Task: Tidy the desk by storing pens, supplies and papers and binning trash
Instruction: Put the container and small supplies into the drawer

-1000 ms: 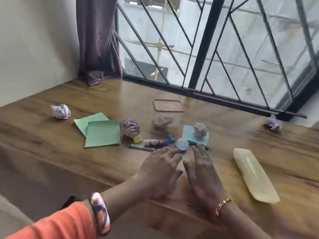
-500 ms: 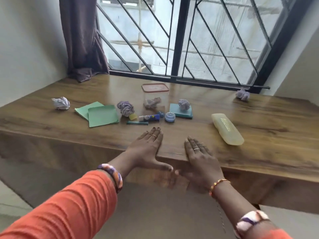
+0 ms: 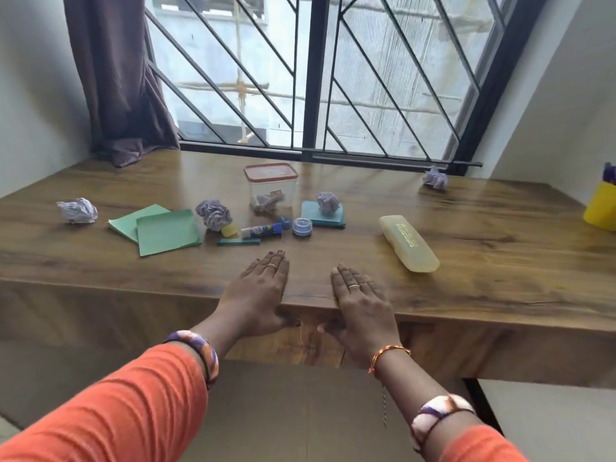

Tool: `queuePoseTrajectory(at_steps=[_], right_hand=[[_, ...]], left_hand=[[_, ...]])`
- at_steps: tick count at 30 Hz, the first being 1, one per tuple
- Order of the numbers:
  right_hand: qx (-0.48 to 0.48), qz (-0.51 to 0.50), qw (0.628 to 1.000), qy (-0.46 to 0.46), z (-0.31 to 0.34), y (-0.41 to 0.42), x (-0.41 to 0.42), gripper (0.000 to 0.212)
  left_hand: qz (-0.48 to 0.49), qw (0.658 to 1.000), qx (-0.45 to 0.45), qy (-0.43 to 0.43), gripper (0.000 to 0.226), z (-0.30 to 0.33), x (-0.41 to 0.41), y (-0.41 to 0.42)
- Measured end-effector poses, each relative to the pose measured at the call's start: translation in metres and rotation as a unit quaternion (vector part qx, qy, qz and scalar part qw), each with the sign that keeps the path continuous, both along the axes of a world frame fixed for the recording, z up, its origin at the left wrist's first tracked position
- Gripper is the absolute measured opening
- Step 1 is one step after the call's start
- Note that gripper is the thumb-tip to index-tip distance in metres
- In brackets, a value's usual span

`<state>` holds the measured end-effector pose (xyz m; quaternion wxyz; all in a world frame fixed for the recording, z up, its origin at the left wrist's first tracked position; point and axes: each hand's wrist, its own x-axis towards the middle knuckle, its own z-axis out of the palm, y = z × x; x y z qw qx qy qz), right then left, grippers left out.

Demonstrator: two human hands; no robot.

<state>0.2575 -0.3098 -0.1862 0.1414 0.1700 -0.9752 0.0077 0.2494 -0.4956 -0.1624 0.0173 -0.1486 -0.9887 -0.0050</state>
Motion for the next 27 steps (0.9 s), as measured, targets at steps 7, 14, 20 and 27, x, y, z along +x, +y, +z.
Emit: queuePoseTrajectory(at_steps=[7,14,20,27], right_hand=[[-0.045,-0.008,0.998,0.038,-0.008,0.002,-0.003,0.100],[-0.094,-0.029,0.994,0.038,-0.008,-0.006,0.008,0.095],[-0.104,-0.054,0.991,0.064,-0.010,-0.009,0.011,0.094],[-0.108,-0.061,0.987,0.103,-0.019,-0.006,0.010,0.095]], left_hand=[[0.002,1.000,0.004,0.016,0.109,-0.004,-0.001,0.000],[0.009,1.000,0.010,0.014,0.110,-0.003,0.001,0.002],[0.016,1.000,0.020,0.018,0.108,-0.002,0.006,0.005],[0.016,1.000,0.015,0.018,0.105,-0.001,0.009,0.005]])
